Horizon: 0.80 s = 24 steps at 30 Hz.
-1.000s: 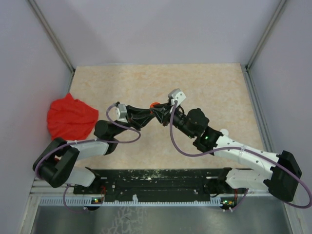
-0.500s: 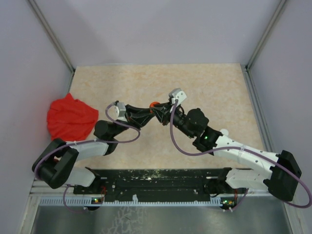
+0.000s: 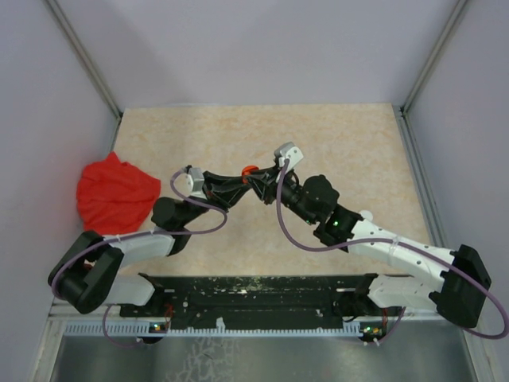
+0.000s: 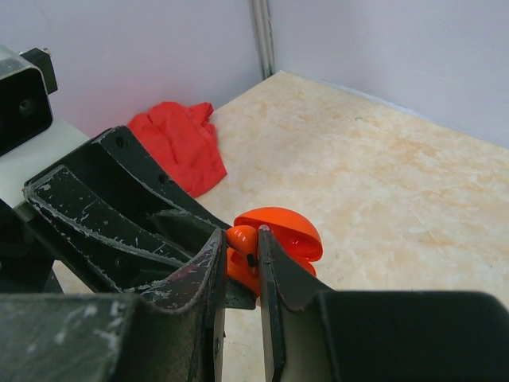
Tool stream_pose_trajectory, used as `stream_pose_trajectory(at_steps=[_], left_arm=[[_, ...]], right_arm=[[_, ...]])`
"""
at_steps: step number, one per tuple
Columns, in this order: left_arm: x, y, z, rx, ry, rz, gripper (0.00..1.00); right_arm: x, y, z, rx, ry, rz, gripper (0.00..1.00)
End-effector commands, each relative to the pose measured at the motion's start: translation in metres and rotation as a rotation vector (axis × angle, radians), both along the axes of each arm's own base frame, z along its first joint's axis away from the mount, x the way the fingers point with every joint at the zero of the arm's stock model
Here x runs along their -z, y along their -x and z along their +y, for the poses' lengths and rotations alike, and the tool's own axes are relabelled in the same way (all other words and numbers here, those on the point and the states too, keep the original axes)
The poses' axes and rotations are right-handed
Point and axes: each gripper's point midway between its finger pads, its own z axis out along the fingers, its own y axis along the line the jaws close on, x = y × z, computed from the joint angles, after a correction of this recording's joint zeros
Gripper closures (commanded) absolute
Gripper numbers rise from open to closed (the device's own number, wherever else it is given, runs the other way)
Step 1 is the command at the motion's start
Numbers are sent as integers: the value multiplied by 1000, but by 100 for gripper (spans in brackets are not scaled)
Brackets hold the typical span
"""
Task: Insert the wireless bluetooth earbuds into the charging case
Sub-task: Place the earbud in the charging case.
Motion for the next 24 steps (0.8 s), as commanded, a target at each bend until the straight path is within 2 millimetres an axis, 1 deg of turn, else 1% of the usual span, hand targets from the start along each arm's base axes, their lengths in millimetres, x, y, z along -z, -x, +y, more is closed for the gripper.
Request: stream_pose_trajectory(at_steps=[1, 7, 15, 21, 24], left_arm=[[-30, 10, 4, -2, 46, -116, 99], [-30, 12, 4, -4, 25, -147, 99], [-31, 6, 10, -46, 45, -123, 99], [-27, -2, 13, -84, 44, -86, 99], [-27, -3, 14, -94, 49, -77, 100]], right_arm=[[-2, -6, 1, 27, 17, 38, 87], [4, -14, -2, 77, 50, 78, 87], [8, -11, 2, 53, 61, 84, 87], [3, -11, -3, 68, 49, 77, 87], [4, -13, -5, 83, 53, 85, 87]])
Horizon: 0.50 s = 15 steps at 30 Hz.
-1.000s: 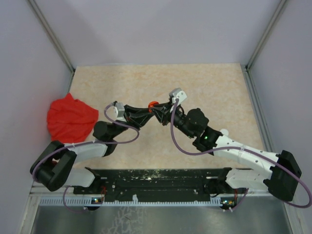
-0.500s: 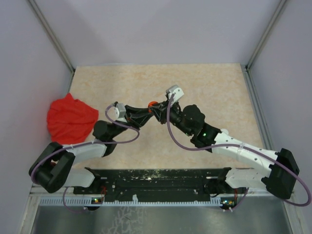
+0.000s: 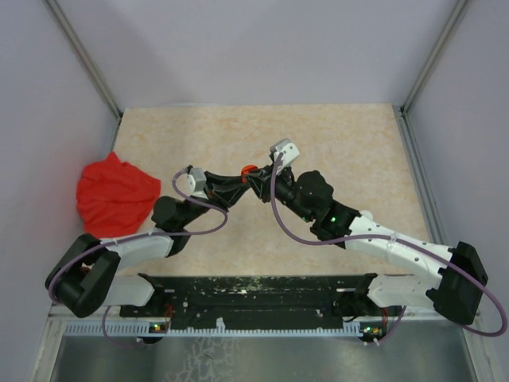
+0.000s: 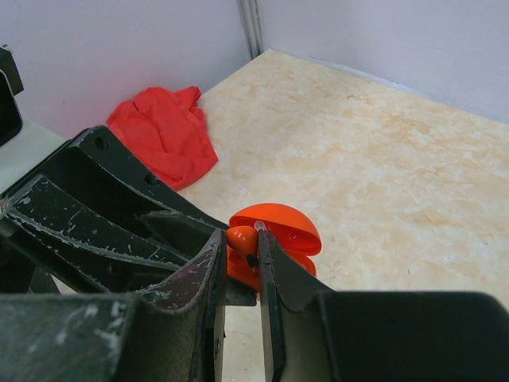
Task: Insert the wireless bluetooth earbuds into the charging case
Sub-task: Place the earbud in the charging case.
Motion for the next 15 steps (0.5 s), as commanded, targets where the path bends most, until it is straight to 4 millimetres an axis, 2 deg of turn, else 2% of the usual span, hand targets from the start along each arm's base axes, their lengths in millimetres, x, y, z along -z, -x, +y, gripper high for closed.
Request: stream_pose_trajectory(at_steps=[1, 12, 15], left_arm=[[-32, 4, 11, -43, 85, -79, 99], [-32, 4, 12, -51, 75, -90, 99], [-30, 2, 13, -65, 61, -92, 99]], right_arm=[[-2, -6, -8, 54, 13, 23, 87], [4, -9, -3, 62, 25, 67, 87], [8, -13, -7, 96, 40, 90, 87]])
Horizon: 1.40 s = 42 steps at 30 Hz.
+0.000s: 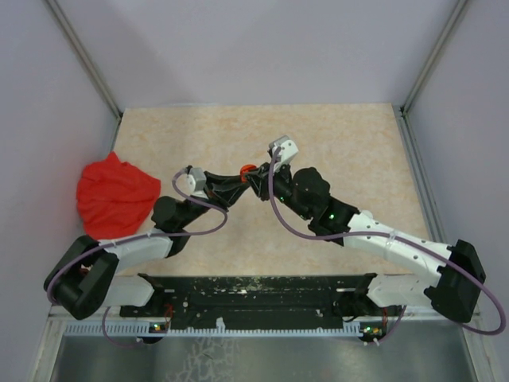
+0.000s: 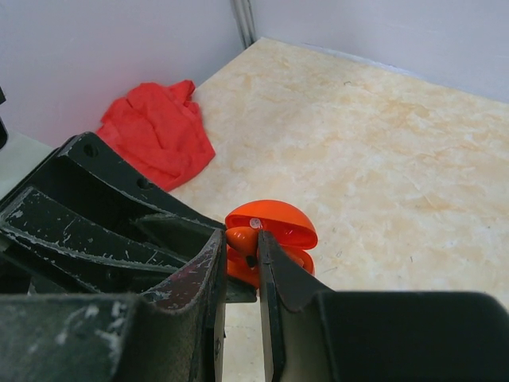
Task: Insert the wireless bluetooth earbuds into the charging case
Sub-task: Place the earbud in the charging case.
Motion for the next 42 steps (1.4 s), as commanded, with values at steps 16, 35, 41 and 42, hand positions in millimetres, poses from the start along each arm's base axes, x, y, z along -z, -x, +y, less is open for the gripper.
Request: stream_pose_trajectory(at_steps=[16, 35, 41, 42], left_arm=[[-32, 3, 16, -110, 45, -127, 99], [-33, 1, 30, -219, 76, -160, 99], [-35, 1, 34, -219, 125, -133, 99], [-36, 1, 34, -219, 131, -133, 99]], right_arm=[[11, -8, 6, 24, 50, 84, 88], [28, -10, -2, 145, 29, 158, 91], [27, -3, 6, 83, -5, 146, 91], [29, -2, 8, 75, -1, 154, 91]])
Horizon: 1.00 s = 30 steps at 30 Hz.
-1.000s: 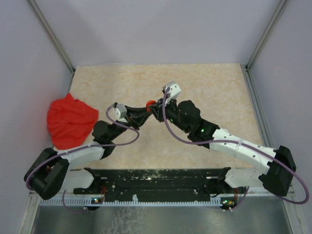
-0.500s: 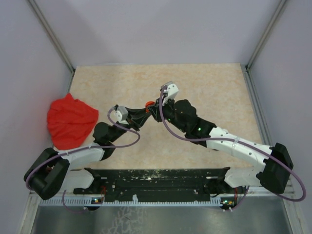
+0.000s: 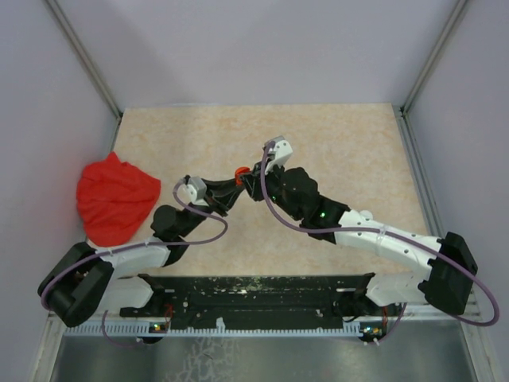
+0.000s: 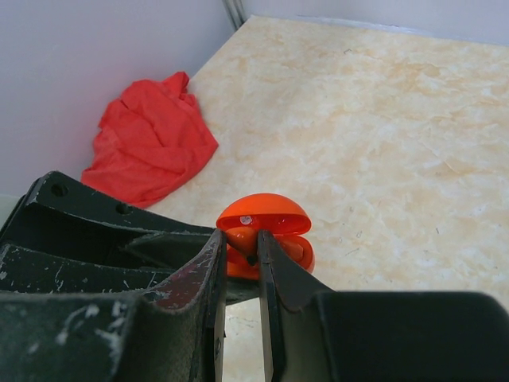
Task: Insert the wireless bluetooth earbuds into the charging case
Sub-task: Place the earbud in the charging case.
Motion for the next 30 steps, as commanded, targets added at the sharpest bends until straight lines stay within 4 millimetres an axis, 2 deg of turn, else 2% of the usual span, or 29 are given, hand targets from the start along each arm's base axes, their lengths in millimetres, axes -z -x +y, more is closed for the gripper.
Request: stream_pose_trajectory(at_steps=[1, 5, 11, 18, 27, 30], left_arm=[[-51, 7, 17, -42, 166, -122, 99], [-54, 9, 18, -32, 179, -128, 99], [-55, 14, 13, 0, 161, -149, 99], [-54, 18, 11, 28, 165, -145, 99], [-55, 21, 9, 45, 163, -158, 99], [-54, 22, 8, 52, 159, -156, 99]], right_arm=[[14, 3, -2, -9, 27, 30, 91], [18, 8, 8, -71, 26, 22, 91], [23, 8, 12, -99, 79, 1, 91], [23, 9, 5, -151, 137, -31, 91], [28, 8, 0, -160, 191, -16, 83], [27, 7, -1, -156, 186, -13, 77]])
